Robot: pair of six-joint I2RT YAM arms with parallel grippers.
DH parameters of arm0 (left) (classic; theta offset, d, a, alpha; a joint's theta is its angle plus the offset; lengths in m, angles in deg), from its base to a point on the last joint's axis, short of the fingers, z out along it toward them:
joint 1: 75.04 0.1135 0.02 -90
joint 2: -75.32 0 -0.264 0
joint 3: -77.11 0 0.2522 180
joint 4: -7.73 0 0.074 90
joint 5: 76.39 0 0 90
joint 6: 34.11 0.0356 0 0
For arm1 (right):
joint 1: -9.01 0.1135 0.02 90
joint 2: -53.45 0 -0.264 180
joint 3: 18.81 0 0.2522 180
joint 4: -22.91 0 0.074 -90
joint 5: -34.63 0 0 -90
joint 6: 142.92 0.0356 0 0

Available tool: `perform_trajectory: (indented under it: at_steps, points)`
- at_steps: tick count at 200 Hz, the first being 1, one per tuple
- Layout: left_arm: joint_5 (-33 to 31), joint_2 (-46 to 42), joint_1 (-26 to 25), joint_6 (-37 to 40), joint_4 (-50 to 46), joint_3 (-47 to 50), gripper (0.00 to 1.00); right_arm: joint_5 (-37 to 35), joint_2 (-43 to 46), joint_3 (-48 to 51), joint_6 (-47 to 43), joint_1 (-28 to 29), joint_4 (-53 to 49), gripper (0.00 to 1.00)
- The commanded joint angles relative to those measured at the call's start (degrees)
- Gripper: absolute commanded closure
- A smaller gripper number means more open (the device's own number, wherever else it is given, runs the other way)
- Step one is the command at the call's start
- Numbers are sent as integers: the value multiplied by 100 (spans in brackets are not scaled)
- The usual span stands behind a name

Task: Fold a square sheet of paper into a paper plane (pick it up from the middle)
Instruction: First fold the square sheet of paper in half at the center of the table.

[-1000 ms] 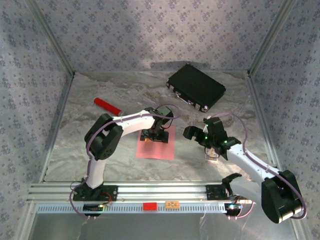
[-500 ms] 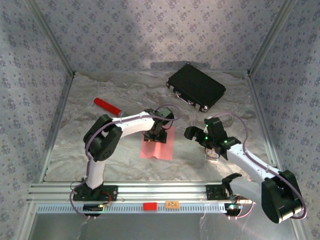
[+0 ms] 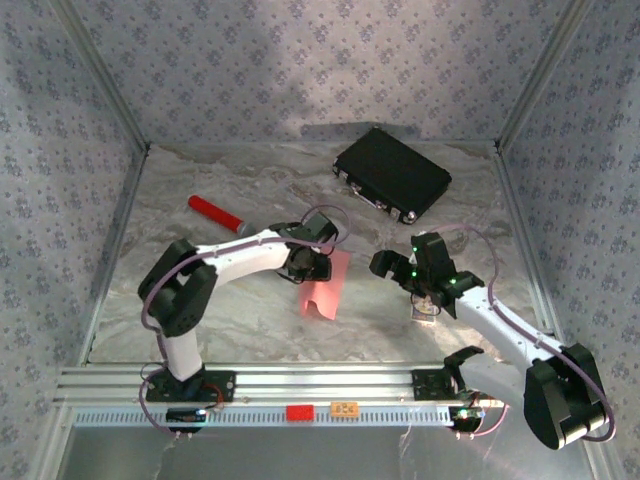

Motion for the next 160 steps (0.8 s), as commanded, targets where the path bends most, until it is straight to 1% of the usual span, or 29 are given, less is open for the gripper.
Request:
perform_trajectory:
  at_steps: [1,36,73,94,116,135,160]
  points:
    - [896,-552,190,-181,1165,388,61,-116,162,-172,180,-88,-219,1]
    - [2033,-1110,487,-746,2859,1158,61,32,428,-94,235,-266,-56,1]
    - [2680,-1297,572,-1464,4488,1795,59,120,760,72,298,-367,232,1]
    - [2743,-1171,557,-1759,5009,2000,58,387,782,193,305,-369,641,1]
    - [2798,-951,535,-2175,5734,2296,58,463,719,182,437,-367,731,1]
    - [2780,-778,491,-2351,5975,2408,58,519,693,224,521,-370,852,1]
    - [2748,-588,338,-2449,6051,2411,58,667,685,348,512,-391,1127,1]
